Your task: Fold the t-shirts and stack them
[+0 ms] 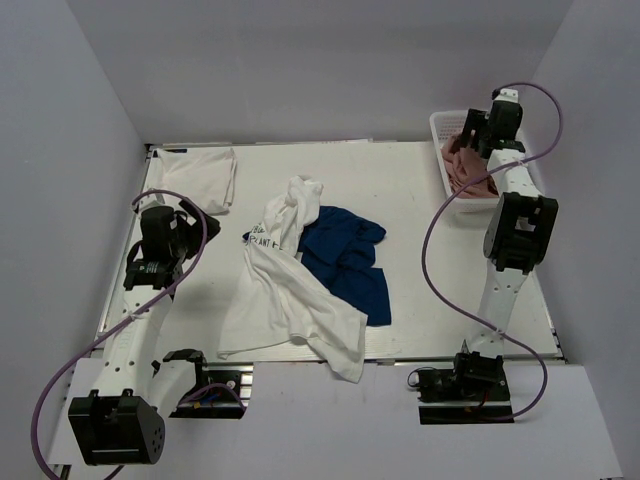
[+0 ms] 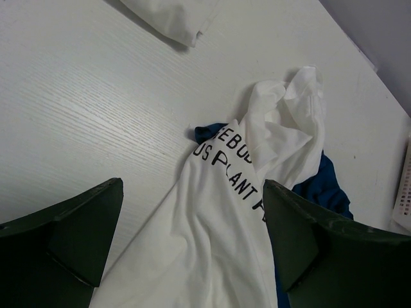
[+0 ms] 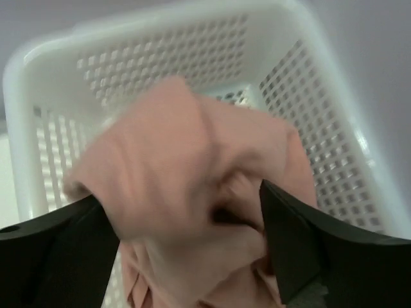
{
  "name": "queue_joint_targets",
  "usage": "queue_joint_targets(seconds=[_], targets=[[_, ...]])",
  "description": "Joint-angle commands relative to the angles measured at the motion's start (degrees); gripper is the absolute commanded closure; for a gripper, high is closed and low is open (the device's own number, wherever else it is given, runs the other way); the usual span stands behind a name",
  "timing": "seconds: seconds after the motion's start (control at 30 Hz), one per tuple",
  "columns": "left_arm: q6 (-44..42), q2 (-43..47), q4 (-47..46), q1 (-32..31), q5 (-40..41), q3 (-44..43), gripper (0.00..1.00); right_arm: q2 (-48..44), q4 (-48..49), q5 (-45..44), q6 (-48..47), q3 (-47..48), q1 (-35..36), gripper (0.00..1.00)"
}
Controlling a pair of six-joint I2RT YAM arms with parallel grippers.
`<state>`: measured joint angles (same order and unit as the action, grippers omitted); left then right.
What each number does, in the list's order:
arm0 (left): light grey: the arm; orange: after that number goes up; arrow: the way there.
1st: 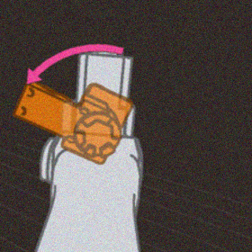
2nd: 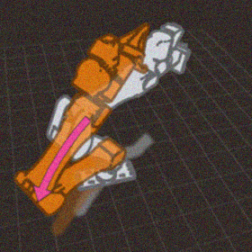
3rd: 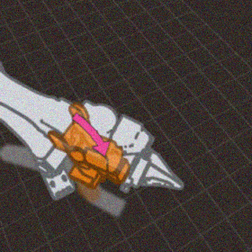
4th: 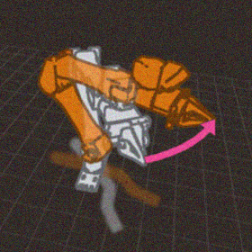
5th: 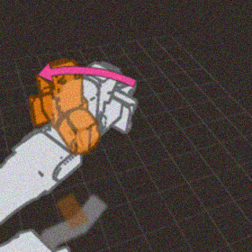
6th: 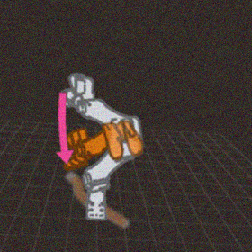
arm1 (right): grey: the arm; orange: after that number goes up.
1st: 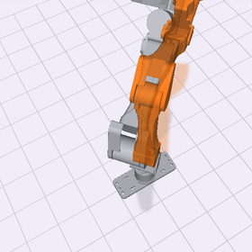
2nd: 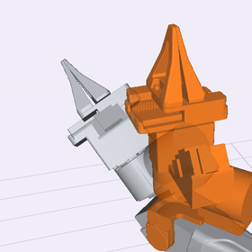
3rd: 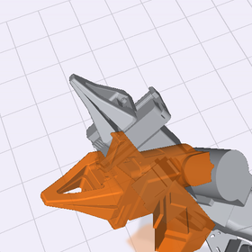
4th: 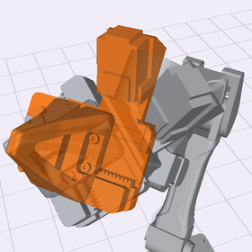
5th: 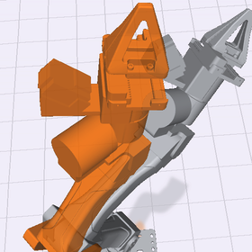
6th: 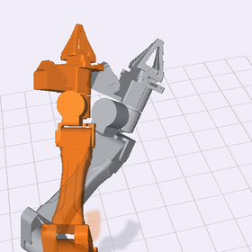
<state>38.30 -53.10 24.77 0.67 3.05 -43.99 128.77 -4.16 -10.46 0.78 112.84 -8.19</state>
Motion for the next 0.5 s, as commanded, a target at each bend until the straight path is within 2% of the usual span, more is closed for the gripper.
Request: queue_joint_targets(seconds=[0.0, 0.13, 0.17, 0.2, 0.23, 0.27, 0.33, 0.37, 0.47], targets=[[-0.69, 0.54, -0.96, 0.21, -1.73, -1.89, 0.01, -4.66, -3.30, 5.53, -0.51, 3.36, -0.16, 0.10], [-0.69, 0.54, -0.43, 0.21, -3.57, -2.41, 0.01, -12.03, -8.30, 8.08, -0.42, 3.88, 0.45, 0.10], [-0.69, 0.54, -0.43, 0.21, -3.58, -2.42, 0.01, -13.18, -9.45, 12.52, -2.25, 4.06, 2.10, 0.10], [-0.69, 0.54, -1.39, 0.21, -4.45, -2.42, 0.01, -17.11, -12.68, 12.92, -7.49, 3.01, 3.25, 0.10], [-0.69, 1.06, -1.92, 0.21, -4.98, -1.81, 0.01, -18.63, -13.15, 12.75, -8.94, 1.87, 4.48, 0.10], [-0.69, 1.07, -2.53, 0.21, -5.85, -1.80, 0.01, -20.12, -13.15, 11.44, -11.21, -3.36, 10.06, 0.10], [-0.17, 1.07, -3.07, 0.21, -6.64, -1.19, 0.01, -25.48, -11.84, 12.04, -12.99, -7.52, 13.70, 0.10], [-0.16, 1.07, -3.07, 0.21, -6.65, -0.67, 0.01, -26.89, -11.05, 12.30, -12.91, -9.63, 17.81, 0.10], [-0.16, 1.07, -1.49, 0.21, -6.65, -1.18, 0.01, -32.52, -4.39, 13.44, -11.94, -26.11, 28.38, 0.10]])
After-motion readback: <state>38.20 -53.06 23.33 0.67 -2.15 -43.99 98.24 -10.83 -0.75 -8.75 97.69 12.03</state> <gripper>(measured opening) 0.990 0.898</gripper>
